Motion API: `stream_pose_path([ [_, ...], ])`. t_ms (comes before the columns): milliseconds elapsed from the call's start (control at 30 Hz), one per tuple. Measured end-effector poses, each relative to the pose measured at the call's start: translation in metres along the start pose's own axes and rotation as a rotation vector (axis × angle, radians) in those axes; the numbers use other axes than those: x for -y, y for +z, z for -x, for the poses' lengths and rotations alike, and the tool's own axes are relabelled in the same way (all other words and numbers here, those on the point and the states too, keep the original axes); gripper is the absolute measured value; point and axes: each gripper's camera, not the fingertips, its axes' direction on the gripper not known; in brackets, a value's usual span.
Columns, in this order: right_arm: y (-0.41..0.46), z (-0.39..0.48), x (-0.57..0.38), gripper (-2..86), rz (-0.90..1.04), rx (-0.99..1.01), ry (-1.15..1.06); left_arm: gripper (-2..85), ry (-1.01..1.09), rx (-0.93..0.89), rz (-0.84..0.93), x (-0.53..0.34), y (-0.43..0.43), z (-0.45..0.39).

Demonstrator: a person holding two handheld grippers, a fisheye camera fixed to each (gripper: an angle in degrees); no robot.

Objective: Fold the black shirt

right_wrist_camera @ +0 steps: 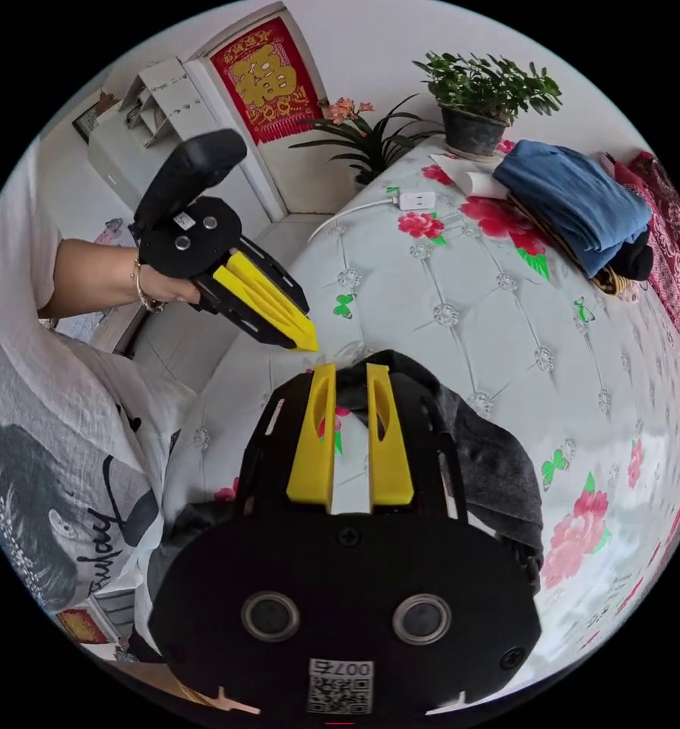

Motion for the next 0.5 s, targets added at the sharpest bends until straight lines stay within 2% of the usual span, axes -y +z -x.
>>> stream_pose_path([
  [100,0.03,0.008,0.001,1.2,0.14,-0.105,0.003,-1.0,-0.006,0.0,0.014,0.003,0.003,-0.001],
  [167,0.034,0.01,-0.002,0.7,0.145,-0.139,0.052,-1.0,-0.011,0.006,0.013,0.002,0.002,0.0],
  [400,0.022,0.031,-0.012,1.0,0.098,0.067,0.056,-1.0,-0.012,-0.026,0.025,-0.002,0.0,0.004],
  [500,0.017,0.032,-0.008,1.2,0.061,0.038,0.086,-1.0,-0.008,-0.023,0.016,-0.006,-0.004,0.003],
])
